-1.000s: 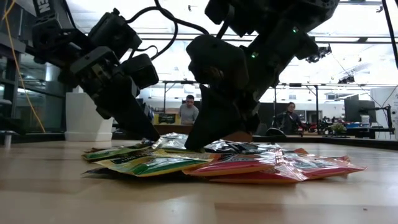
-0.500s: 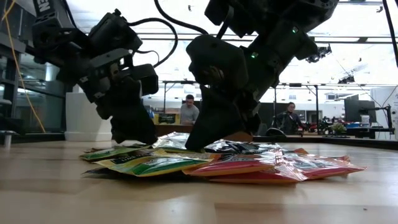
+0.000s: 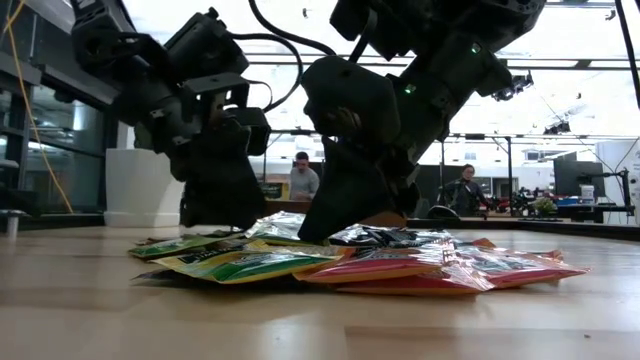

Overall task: Pick & Place Tea
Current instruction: Put the yellow tea bag into the left section of the wooden organizer

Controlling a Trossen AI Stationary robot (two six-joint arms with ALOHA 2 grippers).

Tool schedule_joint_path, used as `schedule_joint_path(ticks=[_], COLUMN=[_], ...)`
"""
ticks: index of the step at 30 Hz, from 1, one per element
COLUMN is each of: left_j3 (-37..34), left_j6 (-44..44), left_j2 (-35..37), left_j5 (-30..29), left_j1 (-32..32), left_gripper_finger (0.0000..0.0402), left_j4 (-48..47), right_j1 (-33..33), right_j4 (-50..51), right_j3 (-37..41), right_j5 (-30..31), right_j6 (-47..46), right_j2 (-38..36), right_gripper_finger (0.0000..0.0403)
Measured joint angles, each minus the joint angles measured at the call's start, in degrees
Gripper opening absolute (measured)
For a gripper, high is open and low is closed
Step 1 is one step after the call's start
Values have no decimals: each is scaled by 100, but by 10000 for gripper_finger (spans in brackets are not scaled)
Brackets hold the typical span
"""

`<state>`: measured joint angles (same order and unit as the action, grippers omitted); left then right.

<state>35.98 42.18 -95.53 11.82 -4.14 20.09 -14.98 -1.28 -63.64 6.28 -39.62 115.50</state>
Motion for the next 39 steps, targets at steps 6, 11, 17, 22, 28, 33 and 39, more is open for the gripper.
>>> schedule_joint_path(ticks=[6,11,17,22,28,33,39], left_j3=[116,158,158,164,168,167,160], left_j6=[61,63,64,179,185,176,-93], left_j2=[-4,-7,-15,-238,-392,-397,-407], left_j5=[-13,-3,132,313,400,381,418], left_j1=[0,0,-2,0,0,2,4], left_gripper_finger=[144,144,144,144,143,107,12], left_j4=[-11,-105,-147,86,375,369,339], right_j1=[0,-2,37,89,103,105,105], right_j4=[-4,-7,-112,-271,-273,-271,-273], right_j3=[0,2,7,9,9,9,7], right_j5=[8,33,44,22,25,25,19], right_j6=[2,20,24,24,48,66,66], right_j2=[0,2,7,15,15,15,15], right_gripper_finger=[0,0,0,0,0,0,0])
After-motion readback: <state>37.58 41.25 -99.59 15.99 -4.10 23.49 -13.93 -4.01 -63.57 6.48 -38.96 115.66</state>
